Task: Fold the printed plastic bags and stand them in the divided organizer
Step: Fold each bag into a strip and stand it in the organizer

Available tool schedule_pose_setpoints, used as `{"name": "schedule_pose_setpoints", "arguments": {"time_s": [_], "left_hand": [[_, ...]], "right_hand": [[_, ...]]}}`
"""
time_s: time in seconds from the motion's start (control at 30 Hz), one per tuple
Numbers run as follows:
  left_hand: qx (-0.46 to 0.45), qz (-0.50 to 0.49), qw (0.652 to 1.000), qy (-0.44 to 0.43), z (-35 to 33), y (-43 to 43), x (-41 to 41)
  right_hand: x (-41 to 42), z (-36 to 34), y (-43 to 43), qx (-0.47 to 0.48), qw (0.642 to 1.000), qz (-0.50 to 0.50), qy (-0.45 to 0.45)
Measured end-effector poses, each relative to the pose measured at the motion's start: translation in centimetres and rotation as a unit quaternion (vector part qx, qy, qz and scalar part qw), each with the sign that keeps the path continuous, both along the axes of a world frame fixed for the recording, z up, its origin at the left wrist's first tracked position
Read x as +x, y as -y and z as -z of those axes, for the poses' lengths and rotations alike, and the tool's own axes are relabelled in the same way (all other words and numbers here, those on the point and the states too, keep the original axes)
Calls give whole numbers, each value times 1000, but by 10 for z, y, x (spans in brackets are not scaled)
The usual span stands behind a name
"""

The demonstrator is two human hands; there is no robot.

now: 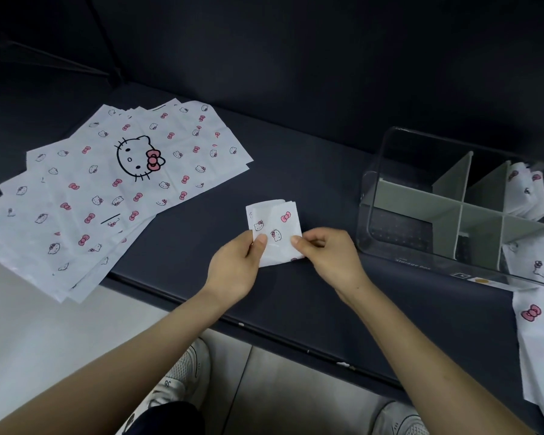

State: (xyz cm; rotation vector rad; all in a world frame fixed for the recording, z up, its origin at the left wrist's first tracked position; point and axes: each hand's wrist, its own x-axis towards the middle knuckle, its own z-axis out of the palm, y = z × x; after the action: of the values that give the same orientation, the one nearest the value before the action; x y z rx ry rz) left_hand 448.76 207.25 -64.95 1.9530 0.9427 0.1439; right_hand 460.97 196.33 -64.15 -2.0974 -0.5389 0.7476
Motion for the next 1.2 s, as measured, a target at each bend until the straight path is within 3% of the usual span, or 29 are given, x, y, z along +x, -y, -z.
{"name": "schedule_pose_setpoints", "arguments": {"time_s": [0.2, 0.7, 0.8, 0.9, 0.97, 1.03, 1.2], "left_hand": [[17, -48, 999, -15, 2, -12, 16], [103, -88, 991, -12, 0, -3, 15], [294, -29, 955, 8, 2, -12, 14], [408, 124, 902, 65, 15, -27, 19], [414, 257, 873, 30, 25, -31, 21], [386, 322, 864, -14, 31, -30, 19], [375, 308, 872, -68, 38, -26, 17]], "right_hand": [[-2, 3, -13, -121, 985, -11, 123], [-11, 9, -9, -141, 980, 9, 144], [-10, 8, -10, -141, 980, 6, 141], [-9, 6, -11, -144, 980, -1, 135], [-9, 5, -10, -147, 980, -8, 134], [-9, 3, -10, -154, 979, -13, 135], [-15, 1, -5, -125, 987, -4, 105]]}}
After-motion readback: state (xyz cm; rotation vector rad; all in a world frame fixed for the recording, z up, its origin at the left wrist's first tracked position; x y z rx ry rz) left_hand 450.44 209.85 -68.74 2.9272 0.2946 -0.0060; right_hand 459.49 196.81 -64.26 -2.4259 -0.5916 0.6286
